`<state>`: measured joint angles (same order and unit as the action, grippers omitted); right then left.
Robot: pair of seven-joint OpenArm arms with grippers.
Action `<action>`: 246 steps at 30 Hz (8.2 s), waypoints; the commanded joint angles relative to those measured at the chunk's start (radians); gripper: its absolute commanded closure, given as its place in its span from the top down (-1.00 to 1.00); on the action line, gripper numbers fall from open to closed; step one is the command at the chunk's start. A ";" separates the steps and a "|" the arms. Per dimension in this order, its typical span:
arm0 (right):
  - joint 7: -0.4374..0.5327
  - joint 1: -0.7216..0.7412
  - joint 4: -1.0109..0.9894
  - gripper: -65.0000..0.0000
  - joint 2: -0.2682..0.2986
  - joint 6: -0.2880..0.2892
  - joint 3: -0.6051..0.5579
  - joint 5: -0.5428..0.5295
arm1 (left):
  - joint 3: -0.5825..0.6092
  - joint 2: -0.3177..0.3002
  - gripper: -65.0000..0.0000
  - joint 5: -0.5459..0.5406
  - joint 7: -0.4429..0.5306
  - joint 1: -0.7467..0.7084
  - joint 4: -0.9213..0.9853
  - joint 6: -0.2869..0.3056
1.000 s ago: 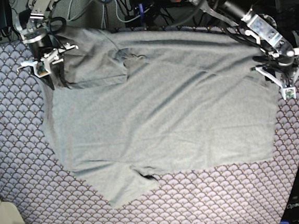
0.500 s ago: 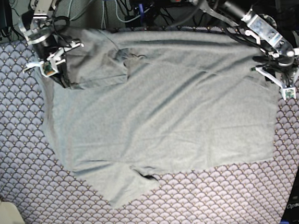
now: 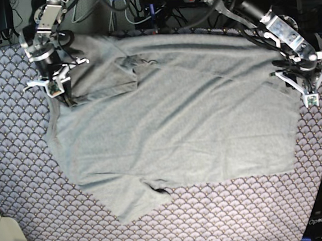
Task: Fold the T-shirt properly
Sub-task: 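Slide both grippers along the shirt sides toward the hem, then lower both grippers onto the shirt's side edges midway and grasp, then lift both grasped edges and fold them over toward the shoulder fold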
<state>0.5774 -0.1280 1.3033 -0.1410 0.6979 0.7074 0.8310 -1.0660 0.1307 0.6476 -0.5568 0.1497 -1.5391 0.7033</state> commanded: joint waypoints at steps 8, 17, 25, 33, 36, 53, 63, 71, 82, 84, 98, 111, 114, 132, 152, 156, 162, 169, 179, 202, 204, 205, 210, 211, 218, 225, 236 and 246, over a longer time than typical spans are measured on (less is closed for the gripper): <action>0.028 0.051 0.015 -1.00 0.053 0.000 0.024 -0.023 | 0.002 -0.012 -0.33 -0.005 0.016 0.020 -0.021 -0.005; 0.028 0.060 0.011 -1.00 0.067 0.000 0.025 -0.020 | 0.002 -0.015 -0.33 -0.005 0.016 0.023 -0.021 -0.005; 0.028 0.043 0.015 -0.85 0.063 0.000 0.028 -0.020 | 0.000 -0.013 -0.30 -0.013 0.016 0.024 -0.067 -0.005; 0.037 0.051 0.017 -0.73 0.063 0.000 0.084 -0.025 | 0.003 -0.007 0.20 -0.019 0.017 0.029 -0.120 -0.005; 0.037 0.052 0.022 -0.72 0.065 0.000 0.085 -0.074 | 0.003 -0.007 0.20 -0.019 0.017 0.038 -0.120 -0.005; -0.032 0.316 0.057 -0.72 0.045 0.000 0.076 -0.213 | 0.008 -0.016 0.21 0.134 0.019 0.296 0.093 -0.005; -0.348 0.646 -0.258 -0.72 0.099 0.000 0.071 -0.074 | 0.086 -0.061 0.20 0.196 0.025 0.494 0.326 -0.005; -0.374 0.710 -0.538 -0.72 0.168 0.000 -0.004 -0.074 | 0.297 -0.184 0.21 -0.001 0.030 0.511 0.550 -0.130; -0.369 0.845 -0.827 -0.72 0.284 0.000 -0.018 -0.074 | 0.528 -0.372 0.21 -0.314 0.223 0.534 0.928 -0.393; -0.365 0.851 -0.850 -0.71 0.301 0.000 -0.018 -0.074 | 0.542 -0.385 0.21 -0.329 0.268 0.534 0.984 -0.408; -0.328 0.802 -0.858 -0.71 0.311 0.000 -0.019 -0.074 | 0.537 -0.424 0.21 -0.328 0.450 0.554 1.170 -0.498; -0.330 0.736 -0.838 -0.71 0.324 0.000 -0.019 -0.074 | 0.536 -0.426 0.21 -0.328 0.504 0.549 1.210 -0.574; -0.330 0.692 -0.744 -0.71 0.317 0.000 -0.015 -0.074 | 0.536 -0.426 0.21 -0.328 0.548 0.549 1.247 -0.574; -0.330 0.597 -0.457 -0.73 0.202 0.000 -0.015 -0.078 | 0.534 -0.423 0.09 -0.328 0.617 0.548 1.348 -0.574; -0.330 0.583 -0.457 -0.72 0.202 0.000 -0.016 -0.078 | 0.534 -0.424 -1.00 -0.329 0.614 0.548 1.340 -0.575; -0.339 0.623 -0.483 -0.72 0.206 0.000 -0.015 -0.078 | 0.534 -0.424 -1.00 -0.329 0.614 0.549 1.339 -0.575; -0.336 0.703 -0.623 -0.72 0.269 0.000 -0.015 -0.078 | 0.534 -0.420 -1.00 -0.329 0.614 0.549 1.337 -0.575; -0.330 0.761 -0.718 -0.72 0.320 0.000 -0.012 -0.080 | 0.534 -0.420 -1.00 -0.329 0.614 0.549 1.337 -0.575; -0.328 0.758 -0.719 -0.34 0.320 -0.077 -0.015 -0.080 | 0.534 -0.423 -1.00 -0.329 0.614 0.549 1.337 -0.575; -0.328 0.772 -0.893 0.17 0.340 -0.079 -0.019 -0.078 | 0.534 -0.423 -1.00 -0.329 0.614 0.548 1.337 -0.575; -0.326 0.772 -0.888 0.17 0.340 -0.079 -0.019 -0.078 | 0.534 -0.424 -1.00 -0.329 0.614 0.548 1.337 -0.575; -0.326 0.772 -0.888 0.16 0.340 -0.079 -0.019 -0.078 | 0.534 -0.424 -1.00 -0.329 0.614 0.548 1.337 -0.575; -0.326 0.772 -0.888 -0.26 0.340 -0.079 -0.019 -0.078 | 0.534 -0.423 -1.00 -0.329 0.614 0.548 1.337 -0.575; -0.326 0.770 -0.888 -0.40 0.340 -0.079 -0.019 -0.077 | 0.534 -0.423 -1.00 -0.329 0.614 0.548 1.337 -0.575; -0.307 0.770 -0.885 -1.00 0.350 -0.079 -0.015 -0.077 | 0.534 -0.423 -1.00 -0.329 0.614 0.548 1.337 -0.572; -0.130 0.687 -0.805 -1.00 0.367 -0.079 -0.013 -0.078 | 0.533 -0.423 -1.00 -0.329 0.614 0.535 1.337 -0.566; -0.067 0.611 -0.723 -1.00 0.346 -0.077 -0.016 -0.078 | 0.533 -0.420 -1.00 -0.329 0.531 0.535 1.262 -0.563; -0.067 0.607 -0.690 -1.00 0.326 0.000 -0.012 -0.078 | 0.534 -0.294 -1.00 -0.329 0.174 0.325 0.564 -0.452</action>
<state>0.4725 0.4507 0.5922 0.1722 0.7021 0.6952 0.7788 -0.5327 -0.1497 0.3229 -0.4110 0.4469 -0.9562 0.2581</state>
